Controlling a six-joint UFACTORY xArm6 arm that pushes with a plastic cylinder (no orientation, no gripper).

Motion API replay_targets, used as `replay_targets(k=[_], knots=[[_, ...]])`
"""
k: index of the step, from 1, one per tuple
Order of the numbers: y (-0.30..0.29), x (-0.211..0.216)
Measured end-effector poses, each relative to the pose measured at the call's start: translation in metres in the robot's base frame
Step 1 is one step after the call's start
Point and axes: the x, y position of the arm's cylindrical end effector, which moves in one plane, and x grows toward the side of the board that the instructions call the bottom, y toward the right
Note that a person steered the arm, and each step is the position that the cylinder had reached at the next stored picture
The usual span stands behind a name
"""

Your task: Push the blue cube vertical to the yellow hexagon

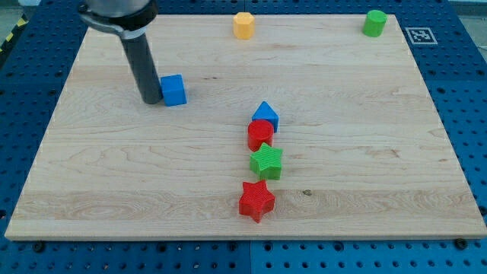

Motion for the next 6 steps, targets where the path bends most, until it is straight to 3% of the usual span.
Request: replay_targets(k=[3,6], knots=[[0.079,-0.027],[0.084,-0.053]])
